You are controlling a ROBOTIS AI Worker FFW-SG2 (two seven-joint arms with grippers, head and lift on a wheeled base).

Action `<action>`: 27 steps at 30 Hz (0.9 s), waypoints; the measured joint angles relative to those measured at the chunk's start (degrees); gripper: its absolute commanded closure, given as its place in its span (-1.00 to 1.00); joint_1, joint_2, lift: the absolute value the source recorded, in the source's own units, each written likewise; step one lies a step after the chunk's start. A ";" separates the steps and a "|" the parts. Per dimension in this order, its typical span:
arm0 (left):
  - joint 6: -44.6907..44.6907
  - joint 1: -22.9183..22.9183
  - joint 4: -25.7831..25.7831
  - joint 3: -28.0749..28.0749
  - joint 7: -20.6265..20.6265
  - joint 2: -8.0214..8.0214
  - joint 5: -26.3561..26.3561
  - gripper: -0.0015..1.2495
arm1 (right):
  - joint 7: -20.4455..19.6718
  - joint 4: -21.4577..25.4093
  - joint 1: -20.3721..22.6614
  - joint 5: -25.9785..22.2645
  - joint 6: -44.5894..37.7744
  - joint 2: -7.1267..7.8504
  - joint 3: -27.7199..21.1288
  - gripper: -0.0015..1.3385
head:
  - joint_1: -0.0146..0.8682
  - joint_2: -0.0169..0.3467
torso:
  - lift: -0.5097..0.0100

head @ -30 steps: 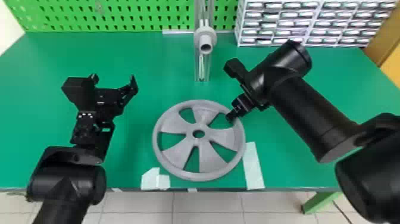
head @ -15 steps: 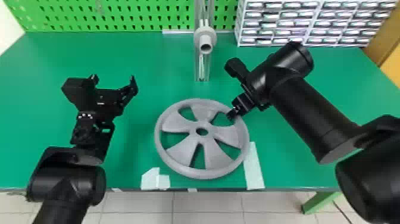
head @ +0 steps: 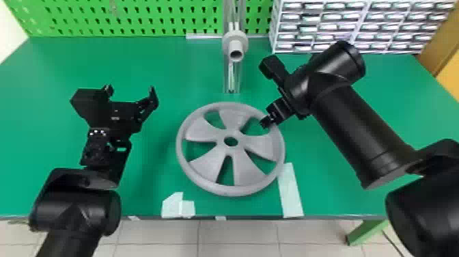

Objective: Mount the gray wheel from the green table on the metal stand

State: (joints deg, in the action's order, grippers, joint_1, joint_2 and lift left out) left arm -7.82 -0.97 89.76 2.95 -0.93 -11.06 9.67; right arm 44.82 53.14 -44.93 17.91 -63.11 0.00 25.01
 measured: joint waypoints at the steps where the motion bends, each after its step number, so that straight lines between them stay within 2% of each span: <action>1: 0.00 -0.05 0.07 -0.05 -0.01 -0.01 0.02 -0.76 | 0.00 0.53 0.20 0.22 -0.13 0.00 -0.19 0.61 | 1.00 -0.62 | 0.60; 6: 0.07 -0.13 0.28 -0.13 -0.24 -0.02 0.08 -0.76 | 0.00 4.31 1.64 1.27 -1.98 0.00 -0.87 0.61 | 1.00 -0.62 | 0.60; 22: 0.09 -0.48 0.86 -0.11 -1.49 -0.02 0.52 -0.75 | -2.70 24.18 12.56 3.90 -8.65 0.00 -4.24 0.61 | 1.00 -0.62 | 0.60; 27: 0.09 -0.73 1.07 -0.32 -1.96 -0.02 0.68 -0.75 | -3.09 29.92 15.97 6.05 -10.67 0.10 -4.90 0.63 | 1.00 -0.62 | 0.60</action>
State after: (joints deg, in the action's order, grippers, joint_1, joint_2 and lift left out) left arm -7.73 -1.70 90.83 2.63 -2.89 -11.07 10.35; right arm 41.73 83.06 -28.95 23.96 -73.78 0.11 20.11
